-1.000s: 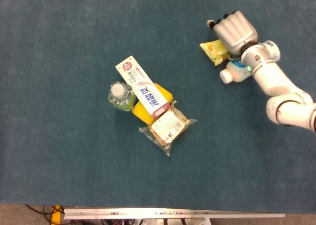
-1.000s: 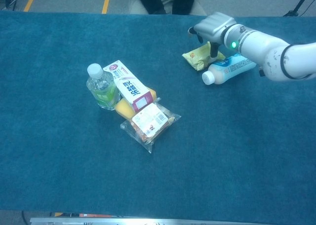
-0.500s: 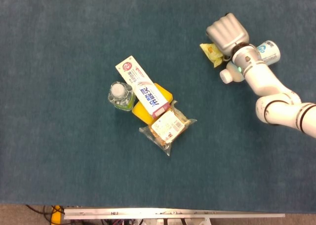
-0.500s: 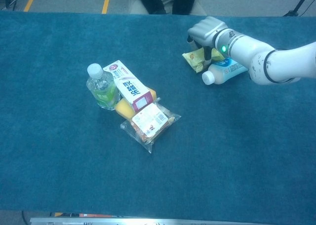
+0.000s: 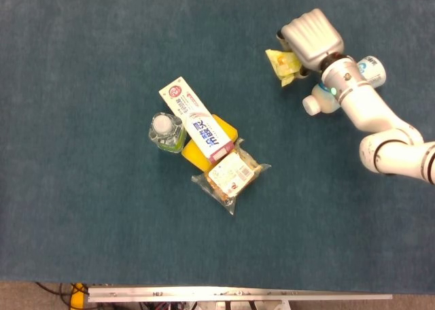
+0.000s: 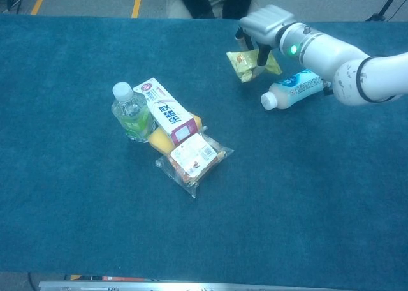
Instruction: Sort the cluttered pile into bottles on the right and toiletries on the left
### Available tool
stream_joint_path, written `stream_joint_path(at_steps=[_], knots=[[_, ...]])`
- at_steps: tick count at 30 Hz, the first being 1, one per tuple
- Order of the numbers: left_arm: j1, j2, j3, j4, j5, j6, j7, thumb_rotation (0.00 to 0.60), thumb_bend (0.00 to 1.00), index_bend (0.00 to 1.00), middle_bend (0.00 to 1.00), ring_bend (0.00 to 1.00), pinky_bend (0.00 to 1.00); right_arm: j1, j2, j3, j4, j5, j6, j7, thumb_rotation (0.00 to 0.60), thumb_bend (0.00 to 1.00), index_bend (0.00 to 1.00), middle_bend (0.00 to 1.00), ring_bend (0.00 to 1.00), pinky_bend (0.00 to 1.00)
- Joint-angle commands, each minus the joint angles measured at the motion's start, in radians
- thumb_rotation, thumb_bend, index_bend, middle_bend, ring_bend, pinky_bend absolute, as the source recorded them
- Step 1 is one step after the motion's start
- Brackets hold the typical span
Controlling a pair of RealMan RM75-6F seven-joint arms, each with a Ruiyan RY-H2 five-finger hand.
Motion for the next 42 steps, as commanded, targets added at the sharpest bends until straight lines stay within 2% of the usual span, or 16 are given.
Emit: stream_joint_path(at_steps=[1,6,11,21,27,31,42], knots=[[0.001,0.002,0.000,-0.002,-0.002,0.000,0.002,0.600,0.37,0.34,0.36,0.29,0.25,-0.009,0.026,0.019,-0.049,-0.022,0.016,0.038,0.600,0.00,0.56,0.56,0.49,0.54],[0.002,0.005,-0.001,-0.005,-0.005,-0.002,0.004,0.600,0.37,0.34,0.36,0.29,0.25,-0.018,0.058,0.037,-0.126,-0.046,0.032,0.084,0.600,0.00,0.56,0.56,0.49,0.54],[0.002,0.005,-0.001,-0.002,-0.003,-0.001,0.000,0.600,0.37,0.34,0.36,0.29,0.25,-0.021,0.072,0.029,-0.193,-0.070,0.048,0.086,0.600,0.00,0.56,0.56,0.49,0.54],[0.017,0.008,0.005,-0.005,0.002,0.017,-0.006,0.600,0.37,0.34,0.36,0.29,0.25,-0.033,0.109,-0.024,-0.371,-0.138,0.077,0.050,0.600,0.00,0.56,0.56,0.49,0.54],[0.022,0.008,0.006,0.000,-0.001,0.019,-0.008,0.600,0.37,0.34,0.36,0.29,0.25,-0.060,0.175,-0.068,-0.484,-0.208,0.076,0.076,0.600,0.00,0.56,0.56,0.49,0.54],[0.021,0.007,0.004,0.000,-0.004,0.015,-0.004,0.600,0.37,0.34,0.36,0.29,0.25,-0.100,0.236,-0.113,-0.561,-0.296,0.093,0.120,0.600,0.00,0.56,0.56,0.49,0.54],[-0.005,-0.007,-0.001,0.000,0.001,-0.018,0.009,0.600,0.37,0.34,0.36,0.29,0.25,-0.153,0.296,-0.195,-0.633,-0.493,0.097,0.240,0.600,0.00,0.56,0.56,0.49,0.54]])
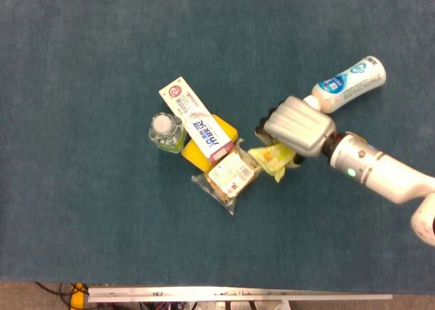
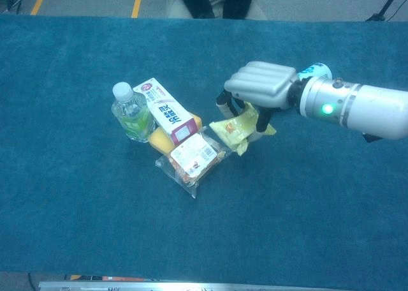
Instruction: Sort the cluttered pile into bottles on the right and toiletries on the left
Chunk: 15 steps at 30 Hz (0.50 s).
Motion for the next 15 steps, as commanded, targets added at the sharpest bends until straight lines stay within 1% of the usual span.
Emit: stream_joint_path(at_steps=[1,5,12,15], knots=[[-0.002,-0.002,-0.001,0.000,0.001,-0.001,0.002,0.600,0.37,0.34,0.36,0.29,0.25,-0.013,0.014,-0.025,-0.024,-0.062,0.000,0.040,0.600,0.00,0.56,0.56,0.49,0.54],[0.000,-0.002,0.000,-0.002,-0.001,0.000,0.005,0.600,0.37,0.34,0.36,0.29,0.25,-0.013,0.015,-0.047,-0.039,-0.131,-0.009,0.074,0.600,0.00,0.56,0.56,0.49,0.54],[0.007,0.001,0.002,-0.002,-0.002,0.010,0.002,0.600,0.37,0.34,0.36,0.29,0.24,-0.008,0.020,-0.076,-0.058,-0.218,-0.021,0.117,0.600,0.00,0.56,0.55,0.49,0.54],[0.009,0.000,0.002,0.001,-0.003,0.012,-0.002,0.600,0.37,0.34,0.36,0.29,0.24,-0.006,0.021,-0.088,-0.057,-0.253,-0.023,0.122,0.600,0.00,0.55,0.54,0.46,0.54]])
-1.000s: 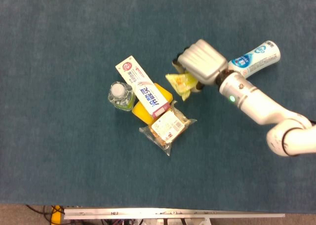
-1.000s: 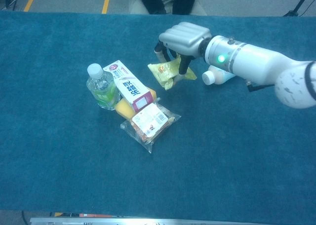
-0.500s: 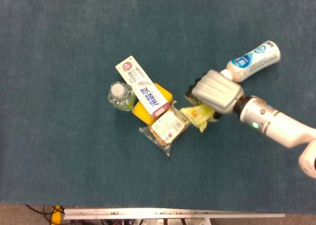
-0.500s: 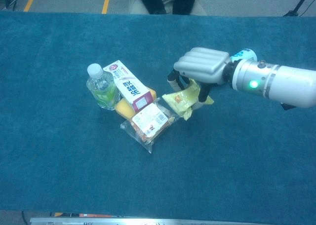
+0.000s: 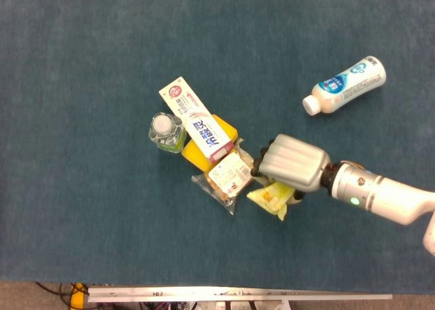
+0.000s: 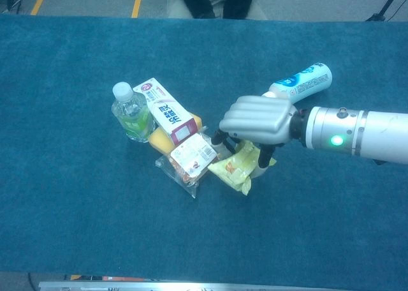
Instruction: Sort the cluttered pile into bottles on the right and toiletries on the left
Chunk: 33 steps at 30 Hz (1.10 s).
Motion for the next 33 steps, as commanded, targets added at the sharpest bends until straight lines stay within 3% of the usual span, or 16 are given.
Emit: stream_joint_path(at_steps=[1,10,24,33], knots=[[0.001,-0.001,0.001,0.001,0.001,0.001,-0.002,0.600,0.37,0.34,0.36,0.29,0.24,0.002,0.001,-0.014,-0.001,-0.032,-0.002,0.006,0.600,0.00,0.53,0.53,0.45,0.54],[0.004,0.001,0.001,0.002,0.005,0.008,-0.006,0.600,0.37,0.33,0.36,0.29,0.24,0.000,0.008,-0.014,-0.010,-0.053,-0.002,0.007,0.600,0.00,0.22,0.36,0.30,0.47],[-0.014,0.015,-0.002,-0.001,0.024,-0.005,0.000,0.600,0.37,0.33,0.36,0.29,0.24,-0.054,0.030,0.066,0.001,-0.012,0.126,0.042,0.600,0.00,0.21,0.35,0.29,0.47],[-0.093,0.035,-0.006,-0.009,0.070,-0.096,-0.052,0.600,0.37,0.33,0.35,0.29,0.24,-0.109,0.110,0.094,-0.031,0.063,0.183,-0.025,0.600,0.00,0.21,0.35,0.29,0.47]])
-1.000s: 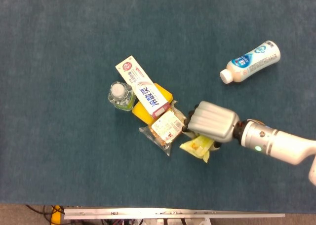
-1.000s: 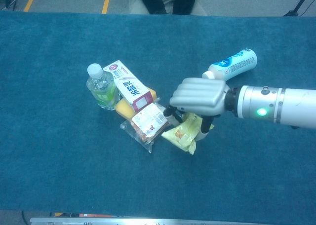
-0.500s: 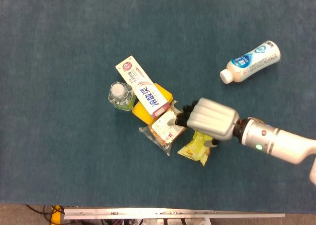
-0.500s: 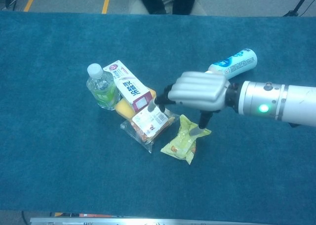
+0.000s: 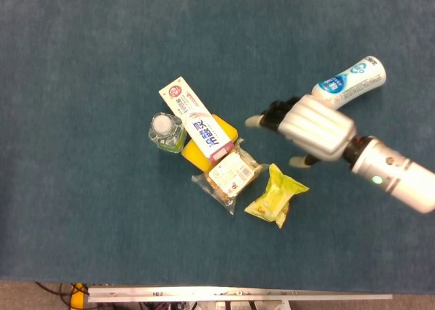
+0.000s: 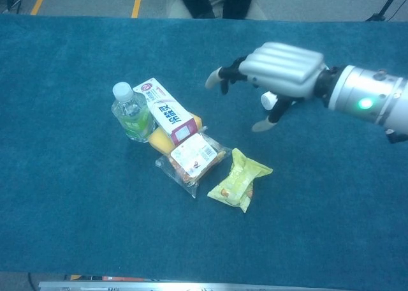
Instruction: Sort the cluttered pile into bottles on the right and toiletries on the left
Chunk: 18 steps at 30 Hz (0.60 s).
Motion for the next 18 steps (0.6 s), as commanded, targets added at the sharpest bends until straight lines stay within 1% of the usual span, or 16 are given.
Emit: stream_joint_path(at_steps=[1,6,10,14,18], knots=[[-0.039,0.007,-0.002,-0.001,0.023,-0.045,-0.048,0.600,0.37,0.33,0.35,0.29,0.24,-0.024,0.029,0.010,-0.016,0.035,0.021,-0.041,0.600,0.00,0.21,0.35,0.29,0.47],[-0.110,0.017,0.004,0.001,0.064,-0.133,-0.092,0.600,0.37,0.31,0.33,0.28,0.24,-0.055,0.077,0.040,-0.048,0.103,0.059,-0.087,0.600,0.00,0.21,0.35,0.29,0.47],[-0.169,0.028,0.008,-0.007,0.087,-0.207,-0.122,0.600,0.37,0.27,0.30,0.26,0.23,-0.071,0.106,0.065,-0.060,0.134,0.084,-0.089,0.600,0.00,0.21,0.35,0.29,0.47],[-0.221,0.042,0.006,-0.016,0.081,-0.282,-0.127,0.600,0.37,0.22,0.25,0.21,0.22,-0.078,0.123,0.081,-0.070,0.155,0.079,-0.060,0.600,0.00,0.21,0.35,0.29,0.47],[-0.246,0.043,0.003,-0.028,0.066,-0.313,-0.122,0.600,0.37,0.19,0.23,0.19,0.22,-0.076,0.129,0.088,-0.073,0.154,0.068,-0.048,0.600,0.00,0.21,0.35,0.29,0.47]])
